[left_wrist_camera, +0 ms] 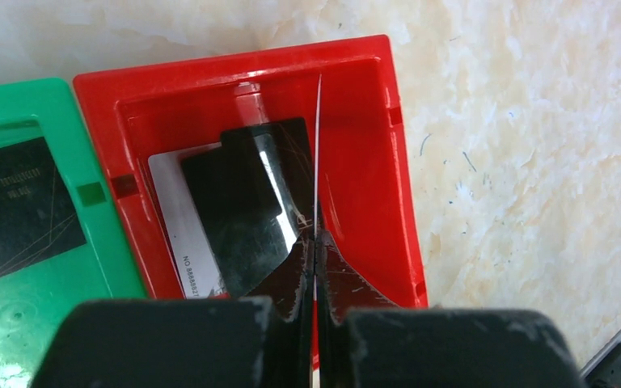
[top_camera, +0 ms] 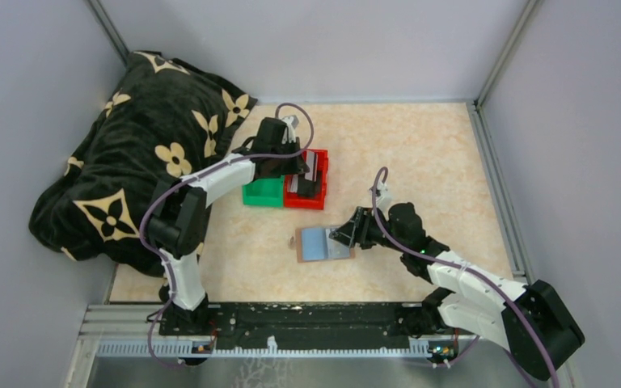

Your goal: Take the credit cards out of the card holder

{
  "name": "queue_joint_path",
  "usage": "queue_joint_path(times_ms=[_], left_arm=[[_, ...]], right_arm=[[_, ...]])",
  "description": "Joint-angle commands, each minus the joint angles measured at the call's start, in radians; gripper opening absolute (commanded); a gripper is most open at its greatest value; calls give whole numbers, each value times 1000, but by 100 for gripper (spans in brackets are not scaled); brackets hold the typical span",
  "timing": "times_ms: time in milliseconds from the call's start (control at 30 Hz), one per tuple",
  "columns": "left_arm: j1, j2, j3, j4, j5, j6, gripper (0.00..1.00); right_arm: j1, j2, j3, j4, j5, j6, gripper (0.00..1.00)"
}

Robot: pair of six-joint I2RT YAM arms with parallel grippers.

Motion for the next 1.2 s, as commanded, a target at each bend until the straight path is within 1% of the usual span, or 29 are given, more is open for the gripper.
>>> queue_joint_path(times_ms=[0,167,200,267,333,400,533,767,933,967,1000,1033,1100,1133,1167], left_arm=[[11,52,51,-47,29,-2,0],[16,96,55,-42,54,-11,0],[16,99,55,-41,55,-11,2],[20,100,56,-42,54,-9,11],[23,96,58,-43,52,-9,15],[26,87,58,-43,44,-8,21],[27,56,60,-53,9,1,29],[26,-33,49,-73,-79,17,33],[24,-147,-1,-48,-109,29,34],[22,-175,-29,-27,-103,25,34],[20,-204,-62,1,-87,15,33],[14,-239,-104,42,-72,4,30],[-18,-308,-202,128,-60,-21,25],[-44,-337,-247,164,-68,-31,22],[-72,-364,-285,190,-79,-39,21]], right_arm=[[-10,-14,-1,25,10,-20,56],[-13,-4,-7,32,9,-25,56],[-13,-1,-7,32,11,-26,56],[-13,5,-10,37,11,-26,56],[-14,11,-14,42,11,-28,56],[-14,14,-18,46,10,-28,56],[-14,19,-18,55,8,-28,56],[-14,21,-24,60,10,-28,56],[-13,35,-31,54,33,-39,56],[-14,46,-30,48,39,-48,45],[-14,56,-29,43,46,-52,29],[-14,67,-28,37,55,-60,18],[-14,90,-29,35,68,-71,4],[-14,103,-29,34,77,-75,0],[-14,114,-27,30,84,-81,0]])
